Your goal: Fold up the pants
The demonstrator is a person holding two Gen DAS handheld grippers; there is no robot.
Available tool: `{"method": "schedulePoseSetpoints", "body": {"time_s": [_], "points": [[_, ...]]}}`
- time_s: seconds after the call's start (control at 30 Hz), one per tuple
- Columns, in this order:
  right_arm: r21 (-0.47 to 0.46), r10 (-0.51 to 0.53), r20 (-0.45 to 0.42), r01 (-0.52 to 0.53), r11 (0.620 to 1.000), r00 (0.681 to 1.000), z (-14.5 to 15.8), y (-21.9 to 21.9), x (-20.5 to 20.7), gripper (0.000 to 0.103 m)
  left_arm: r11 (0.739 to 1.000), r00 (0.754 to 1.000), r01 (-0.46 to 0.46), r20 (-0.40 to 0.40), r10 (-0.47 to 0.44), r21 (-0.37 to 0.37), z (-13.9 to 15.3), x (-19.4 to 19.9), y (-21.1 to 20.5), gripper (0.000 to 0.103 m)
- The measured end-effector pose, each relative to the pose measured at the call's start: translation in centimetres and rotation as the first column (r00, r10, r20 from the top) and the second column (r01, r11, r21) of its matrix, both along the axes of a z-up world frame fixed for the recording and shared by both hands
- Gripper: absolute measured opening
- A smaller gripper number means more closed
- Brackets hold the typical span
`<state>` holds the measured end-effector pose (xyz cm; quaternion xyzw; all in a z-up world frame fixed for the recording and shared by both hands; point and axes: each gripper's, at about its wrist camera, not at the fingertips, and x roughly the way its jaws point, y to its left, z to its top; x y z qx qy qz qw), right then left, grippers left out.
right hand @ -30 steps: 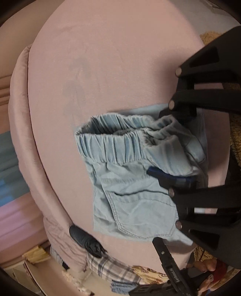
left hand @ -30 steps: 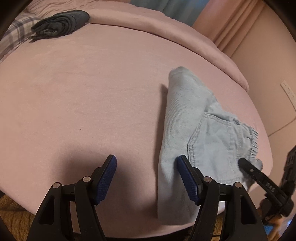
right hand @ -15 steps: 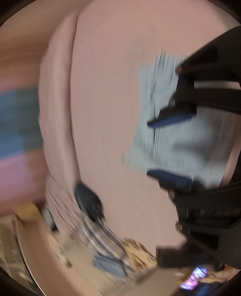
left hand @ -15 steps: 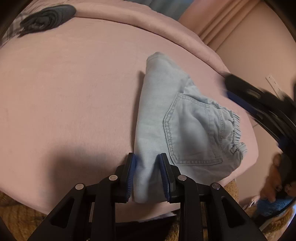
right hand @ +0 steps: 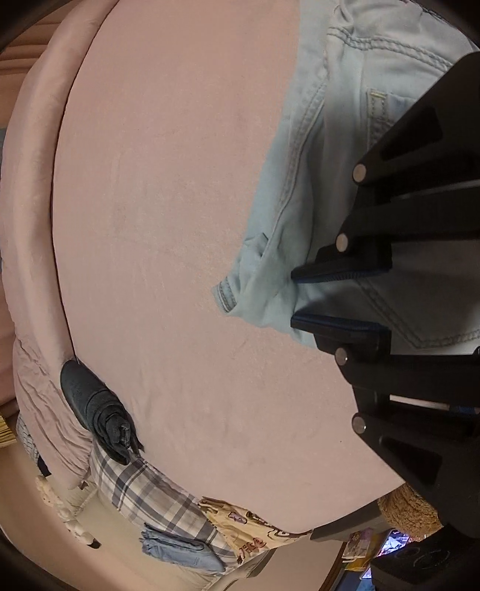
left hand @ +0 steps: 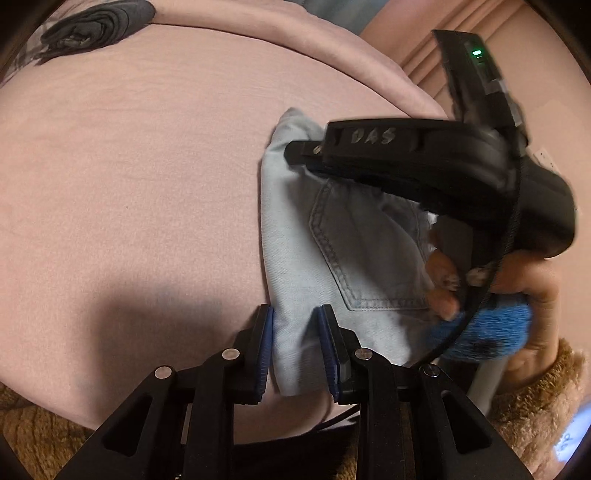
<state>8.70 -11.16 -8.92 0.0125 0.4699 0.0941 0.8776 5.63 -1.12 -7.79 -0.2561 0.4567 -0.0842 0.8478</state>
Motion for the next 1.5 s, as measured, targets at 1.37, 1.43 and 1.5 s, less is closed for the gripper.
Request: {"method": "schedulePoseSetpoints", "body": {"time_s": [1.37,1.43,1.5], "points": [[-0.013,-0.168,0.19,0.173,0.985,0.967,5.9,-9.8,-15.5,0.051,0.991,0.999,0.037,-0.003,-0.037,0.13,1.7,-1.5,-3.9,0.028],[-0.013,-0.196,0.151,0.201,0.98,0.969,4.7,-10.6,-15.3,0.051,0.991,0.999,0.037,-0.005,-0.037,0.131,1.6,-1.4,-4.1,0.028],[-0.024,-0.192,0.145,0.198,0.98,0.971,3.8,-11.0,-15.5,0.051,0.988,0.999,0.046,-0.004,-0.046,0.147,1.4,-1.6,-4.4,0.029]]}}
